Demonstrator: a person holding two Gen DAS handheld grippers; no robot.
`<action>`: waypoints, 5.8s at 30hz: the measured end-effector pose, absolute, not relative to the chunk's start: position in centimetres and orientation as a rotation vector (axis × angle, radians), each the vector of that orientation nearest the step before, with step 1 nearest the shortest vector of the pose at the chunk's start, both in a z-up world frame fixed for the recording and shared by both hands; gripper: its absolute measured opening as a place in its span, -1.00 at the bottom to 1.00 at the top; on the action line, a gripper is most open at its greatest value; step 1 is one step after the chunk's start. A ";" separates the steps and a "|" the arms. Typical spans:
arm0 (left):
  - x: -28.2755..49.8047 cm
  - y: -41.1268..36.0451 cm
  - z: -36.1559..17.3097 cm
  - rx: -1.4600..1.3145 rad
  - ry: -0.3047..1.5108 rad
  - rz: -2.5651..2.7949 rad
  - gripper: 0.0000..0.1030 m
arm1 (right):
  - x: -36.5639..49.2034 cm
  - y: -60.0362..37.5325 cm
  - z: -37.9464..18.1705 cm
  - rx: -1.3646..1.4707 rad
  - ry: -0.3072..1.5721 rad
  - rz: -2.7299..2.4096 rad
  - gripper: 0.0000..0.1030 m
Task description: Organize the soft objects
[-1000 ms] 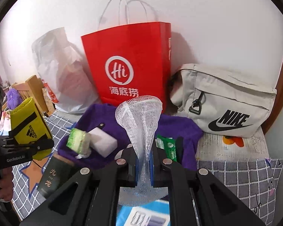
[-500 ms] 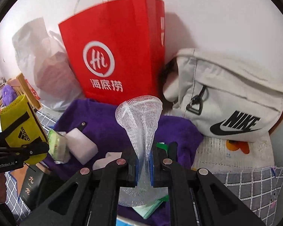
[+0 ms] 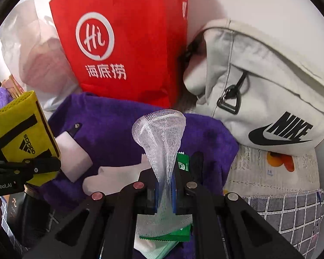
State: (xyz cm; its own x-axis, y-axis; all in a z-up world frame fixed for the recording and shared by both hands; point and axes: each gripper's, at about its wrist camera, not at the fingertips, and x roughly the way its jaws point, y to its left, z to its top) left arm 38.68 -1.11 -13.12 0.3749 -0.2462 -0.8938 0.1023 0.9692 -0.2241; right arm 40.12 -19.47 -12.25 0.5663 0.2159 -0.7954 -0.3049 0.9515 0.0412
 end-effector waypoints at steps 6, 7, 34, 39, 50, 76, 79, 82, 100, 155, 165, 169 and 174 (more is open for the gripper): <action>39.1 -1.0 -14.1 -0.146 1.181 -0.220 -0.54 | 40.2 -19.2 -13.1 -0.120 0.949 0.307 -0.82; 39.1 -1.0 -14.2 -0.145 1.181 -0.223 -0.54 | 40.2 -19.1 -13.3 -0.122 0.953 0.308 -0.82; 39.4 1.9 -13.4 -0.211 1.157 -0.264 -0.12 | 40.7 -17.9 -13.9 -0.102 0.992 0.376 -0.11; 39.1 2.5 -12.8 -0.213 1.145 -0.255 -0.08 | 40.1 -17.7 -13.3 -0.112 0.978 0.382 -0.05; 38.9 3.2 -10.5 -0.187 1.072 -0.183 0.05 | 39.0 -18.2 -11.7 -0.092 0.940 0.380 -0.02; 28.4 3.0 -1.4 -0.118 0.903 -0.117 0.21 | 27.2 -18.8 -3.9 -0.077 0.805 0.343 0.50; 26.4 2.4 -0.5 -0.106 0.886 -0.115 0.32 | 25.0 -18.9 -2.9 -0.073 0.781 0.321 0.57; 23.7 2.0 0.2 -0.103 0.865 -0.115 0.33 | 22.9 -19.4 -1.8 -0.043 0.768 0.293 0.58; 10.1 -0.6 3.3 -0.040 0.735 -0.026 0.78 | 10.4 -22.0 1.0 0.017 0.699 0.184 0.97; 0.8 -2.2 3.5 -0.035 0.672 0.009 0.99 | 0.0 -24.0 1.6 0.040 0.630 0.196 0.99; 0.7 -2.1 3.5 -0.037 0.672 0.010 0.99 | 0.0 -24.0 1.5 0.042 0.633 0.198 0.99; 0.7 -2.1 3.5 -0.037 0.673 0.010 0.99 | 0.1 -23.9 1.5 0.042 0.633 0.196 0.99; 0.7 -2.1 3.4 -0.037 0.673 0.010 0.99 | 0.0 -23.9 1.4 0.039 0.632 0.195 0.99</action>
